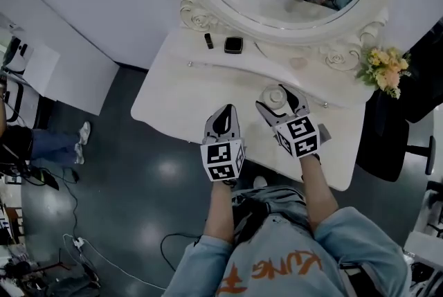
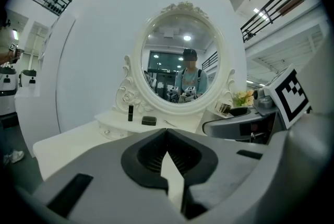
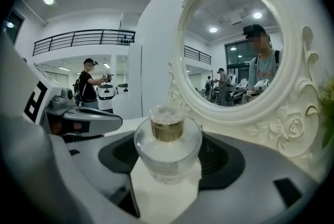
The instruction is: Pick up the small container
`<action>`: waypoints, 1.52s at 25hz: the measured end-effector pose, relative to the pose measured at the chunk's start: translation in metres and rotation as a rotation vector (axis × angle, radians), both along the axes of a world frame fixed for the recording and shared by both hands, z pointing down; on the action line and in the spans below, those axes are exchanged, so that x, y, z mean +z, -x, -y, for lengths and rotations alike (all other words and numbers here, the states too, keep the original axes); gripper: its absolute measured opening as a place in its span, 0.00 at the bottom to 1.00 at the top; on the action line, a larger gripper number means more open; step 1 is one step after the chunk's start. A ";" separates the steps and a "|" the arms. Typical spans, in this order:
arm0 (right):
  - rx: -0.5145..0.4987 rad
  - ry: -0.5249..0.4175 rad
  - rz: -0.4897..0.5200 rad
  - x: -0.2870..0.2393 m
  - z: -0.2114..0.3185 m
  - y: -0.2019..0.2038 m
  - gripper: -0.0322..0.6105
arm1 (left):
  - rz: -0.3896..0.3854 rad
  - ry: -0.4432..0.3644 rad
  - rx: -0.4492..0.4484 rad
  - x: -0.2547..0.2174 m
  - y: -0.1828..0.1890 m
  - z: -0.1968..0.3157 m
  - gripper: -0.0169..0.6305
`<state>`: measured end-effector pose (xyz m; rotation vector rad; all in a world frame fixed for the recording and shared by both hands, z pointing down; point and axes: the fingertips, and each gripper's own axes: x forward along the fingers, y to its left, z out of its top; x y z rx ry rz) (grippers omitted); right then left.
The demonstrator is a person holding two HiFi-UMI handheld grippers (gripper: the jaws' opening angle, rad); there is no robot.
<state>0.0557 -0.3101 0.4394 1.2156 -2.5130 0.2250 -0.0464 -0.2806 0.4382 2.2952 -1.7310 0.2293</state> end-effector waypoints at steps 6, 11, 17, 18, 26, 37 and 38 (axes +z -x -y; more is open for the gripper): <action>0.048 -0.070 0.004 -0.037 0.004 -0.031 0.56 | -0.016 -0.070 0.011 -0.031 -0.014 0.004 0.06; 0.042 -0.119 0.018 -0.056 0.004 -0.037 0.56 | -0.011 -0.103 0.021 -0.045 -0.020 0.007 0.06; 0.012 -0.137 0.020 -0.060 0.001 -0.030 0.57 | 0.003 -0.110 0.015 -0.051 -0.017 0.006 0.06; 0.011 -0.137 0.022 -0.061 0.001 -0.030 0.56 | 0.005 -0.110 0.014 -0.051 -0.016 0.006 0.06; 0.007 -0.135 0.026 -0.060 0.001 -0.024 0.57 | 0.013 -0.103 0.005 -0.051 -0.007 0.004 0.06; 0.001 -0.135 0.017 -0.057 -0.005 -0.017 0.57 | 0.008 -0.097 0.006 -0.047 -0.001 -0.002 0.06; 0.001 -0.135 0.016 -0.057 -0.005 -0.017 0.57 | 0.008 -0.096 0.007 -0.046 -0.001 -0.003 0.06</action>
